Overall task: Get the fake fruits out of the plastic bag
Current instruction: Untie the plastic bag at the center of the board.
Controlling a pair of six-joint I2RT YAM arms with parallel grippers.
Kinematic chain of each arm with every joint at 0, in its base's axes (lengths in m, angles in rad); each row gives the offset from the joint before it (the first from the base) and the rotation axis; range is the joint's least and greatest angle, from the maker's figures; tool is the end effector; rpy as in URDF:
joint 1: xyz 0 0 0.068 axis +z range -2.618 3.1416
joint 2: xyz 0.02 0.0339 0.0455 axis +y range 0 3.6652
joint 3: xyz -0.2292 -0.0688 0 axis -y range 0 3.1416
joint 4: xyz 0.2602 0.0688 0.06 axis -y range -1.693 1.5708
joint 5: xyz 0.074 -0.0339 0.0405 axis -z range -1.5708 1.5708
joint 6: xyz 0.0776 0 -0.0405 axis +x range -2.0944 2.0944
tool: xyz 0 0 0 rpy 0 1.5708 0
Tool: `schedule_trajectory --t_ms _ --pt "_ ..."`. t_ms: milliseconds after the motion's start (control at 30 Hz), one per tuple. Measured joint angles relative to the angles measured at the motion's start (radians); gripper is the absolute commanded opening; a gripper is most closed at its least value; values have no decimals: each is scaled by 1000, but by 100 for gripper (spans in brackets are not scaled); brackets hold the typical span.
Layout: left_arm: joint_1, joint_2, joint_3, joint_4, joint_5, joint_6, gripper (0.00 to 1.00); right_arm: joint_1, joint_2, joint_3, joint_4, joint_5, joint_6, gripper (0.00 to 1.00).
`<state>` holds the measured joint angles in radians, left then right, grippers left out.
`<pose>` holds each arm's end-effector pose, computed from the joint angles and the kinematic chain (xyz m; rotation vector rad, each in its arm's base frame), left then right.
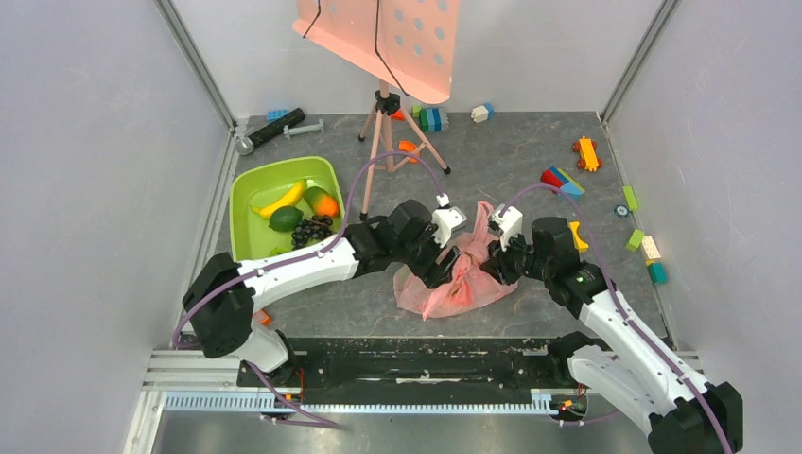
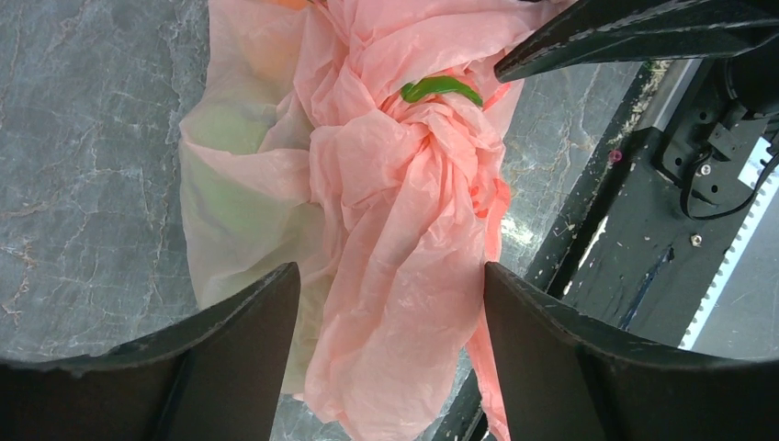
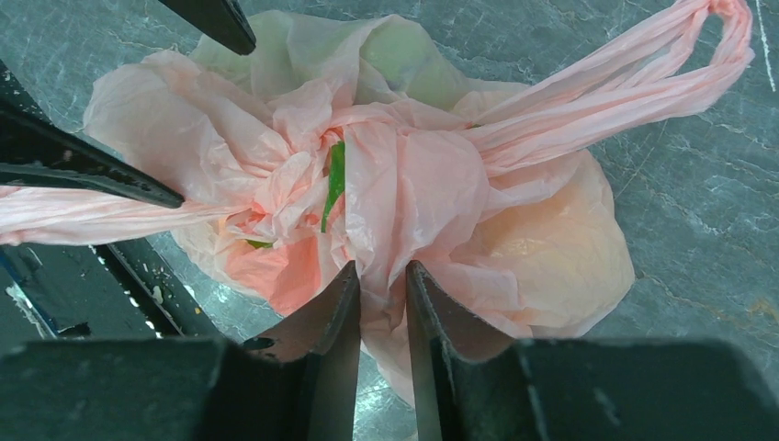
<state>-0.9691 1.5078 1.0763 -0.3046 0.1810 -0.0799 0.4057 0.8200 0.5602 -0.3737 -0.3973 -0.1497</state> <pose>0.2027 -0.3199 0.1870 1.1227 2.1314 -0.7235 0.2159 0.1254 0.1861 -0.8171 2.0501 0.5803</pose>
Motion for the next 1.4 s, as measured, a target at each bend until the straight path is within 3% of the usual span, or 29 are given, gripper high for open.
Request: schedule_trajectory --t_ms 533,667,767,1400 --pt "0 22 6 1 -7 -2 42 0 7 -2 14 7 32 1" --pt "0 19 6 1 -9 -2 31 0 6 -2 15 32 54 0" --pt "0 10 6 1 -19 -4 16 0 6 -2 16 54 66 0" --pt "0 -221 -126 46 -161 -24 10 0 0 -2 6 383 237 0"
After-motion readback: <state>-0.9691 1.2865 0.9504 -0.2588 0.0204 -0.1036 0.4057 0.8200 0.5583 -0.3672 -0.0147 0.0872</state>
